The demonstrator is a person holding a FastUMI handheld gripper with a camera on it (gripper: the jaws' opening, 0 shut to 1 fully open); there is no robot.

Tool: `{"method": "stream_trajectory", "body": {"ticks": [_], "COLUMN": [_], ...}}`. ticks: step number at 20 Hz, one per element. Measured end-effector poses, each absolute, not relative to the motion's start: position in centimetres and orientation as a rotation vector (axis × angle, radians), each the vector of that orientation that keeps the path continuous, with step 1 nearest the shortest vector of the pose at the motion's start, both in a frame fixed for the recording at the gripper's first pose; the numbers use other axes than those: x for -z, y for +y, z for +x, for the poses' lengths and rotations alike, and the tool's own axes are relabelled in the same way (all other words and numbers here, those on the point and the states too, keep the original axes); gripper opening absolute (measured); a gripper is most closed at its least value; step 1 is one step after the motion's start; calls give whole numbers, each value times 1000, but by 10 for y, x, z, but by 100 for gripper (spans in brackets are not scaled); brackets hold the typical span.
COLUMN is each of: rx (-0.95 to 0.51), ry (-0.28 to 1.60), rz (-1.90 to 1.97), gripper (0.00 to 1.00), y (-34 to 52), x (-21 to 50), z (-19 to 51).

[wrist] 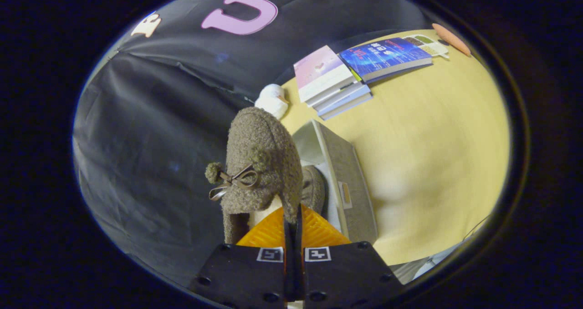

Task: Open the storage box then place both shoes into the box .Put the left shoe in first, then the right shoe, with the right side of both shoes facing outward in a uniform manner.

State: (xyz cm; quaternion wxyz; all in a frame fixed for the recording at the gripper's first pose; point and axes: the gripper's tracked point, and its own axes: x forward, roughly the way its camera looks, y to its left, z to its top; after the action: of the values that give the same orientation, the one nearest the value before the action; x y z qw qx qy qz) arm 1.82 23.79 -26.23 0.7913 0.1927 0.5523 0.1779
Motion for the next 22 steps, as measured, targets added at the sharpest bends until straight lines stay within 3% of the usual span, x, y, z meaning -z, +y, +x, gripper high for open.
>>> {"method": "stream_trajectory", "body": {"ticks": [9,22], "rx": [-173,-54], "ry": [1191,1203], "rz": [163,-35], "gripper": [4,4], "y": [231,228], "x": [313,346], "z": [18,10]}}
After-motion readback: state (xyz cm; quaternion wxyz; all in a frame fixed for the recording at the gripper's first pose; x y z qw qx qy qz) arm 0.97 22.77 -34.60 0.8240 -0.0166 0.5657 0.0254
